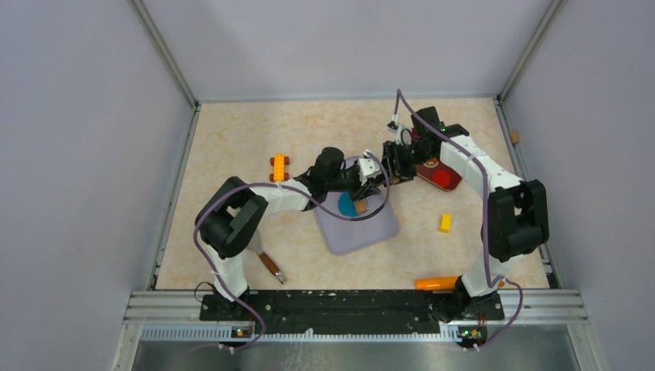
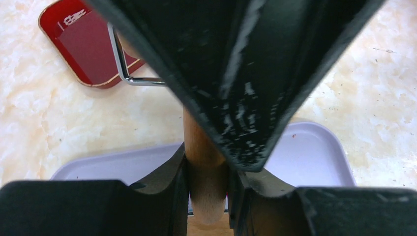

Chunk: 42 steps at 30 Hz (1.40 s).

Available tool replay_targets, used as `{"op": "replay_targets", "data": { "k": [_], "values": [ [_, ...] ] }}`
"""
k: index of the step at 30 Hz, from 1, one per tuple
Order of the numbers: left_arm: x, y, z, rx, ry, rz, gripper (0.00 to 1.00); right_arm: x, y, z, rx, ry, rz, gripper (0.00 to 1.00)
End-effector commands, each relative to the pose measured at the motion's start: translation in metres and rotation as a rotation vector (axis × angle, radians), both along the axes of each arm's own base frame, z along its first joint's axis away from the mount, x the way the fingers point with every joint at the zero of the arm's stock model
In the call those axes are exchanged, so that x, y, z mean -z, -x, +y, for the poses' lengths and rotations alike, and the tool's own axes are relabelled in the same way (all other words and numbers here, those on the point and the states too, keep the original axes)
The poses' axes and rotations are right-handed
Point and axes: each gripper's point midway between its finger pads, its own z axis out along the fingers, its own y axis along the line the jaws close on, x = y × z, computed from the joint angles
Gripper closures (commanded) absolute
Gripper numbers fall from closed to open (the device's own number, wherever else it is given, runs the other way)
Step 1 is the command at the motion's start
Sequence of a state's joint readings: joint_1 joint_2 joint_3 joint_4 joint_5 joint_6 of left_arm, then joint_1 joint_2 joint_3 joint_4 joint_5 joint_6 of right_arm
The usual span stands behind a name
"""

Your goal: Roll out the dumpling wrappers from the dough

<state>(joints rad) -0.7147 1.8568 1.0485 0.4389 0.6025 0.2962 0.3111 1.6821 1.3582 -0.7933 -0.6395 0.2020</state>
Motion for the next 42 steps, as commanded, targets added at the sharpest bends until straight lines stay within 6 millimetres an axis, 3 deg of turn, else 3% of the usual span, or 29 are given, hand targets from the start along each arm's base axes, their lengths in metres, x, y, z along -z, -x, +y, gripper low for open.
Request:
{"op": "replay_targets", "data": {
  "k": [1, 4, 7, 15, 26, 42],
  "values": [
    [-0.029, -0.005, 0.003, -0.019, 0.057, -0.045, 1.0, -0.016, 0.001, 0.009, -0.031, -0.062, 0.003, 0.64],
    [-0.022, -0.006, 0.004, -0.029, 0.045, -0.025, 1.0, -0.01, 0.002, 0.01, -0.031, -0.067, 0.018, 0.86],
    [-0.015, -0.008, 0.006, -0.044, 0.035, -0.005, 1.0, -0.003, 0.004, 0.011, -0.034, -0.076, 0.038, 1.0],
    [0.008, -0.008, 0.008, -0.074, 0.017, 0.067, 1.0, 0.026, 0.005, 0.007, -0.014, -0.034, 0.081, 1.0],
    [0.052, -0.002, 0.002, -0.104, 0.062, 0.199, 1.0, 0.063, 0.005, -0.017, 0.075, 0.161, 0.11, 1.0],
    [0.067, 0.009, -0.032, -0.053, 0.08, 0.205, 1.0, 0.063, 0.013, -0.034, 0.086, 0.211, 0.089, 1.0]
  ]
}}
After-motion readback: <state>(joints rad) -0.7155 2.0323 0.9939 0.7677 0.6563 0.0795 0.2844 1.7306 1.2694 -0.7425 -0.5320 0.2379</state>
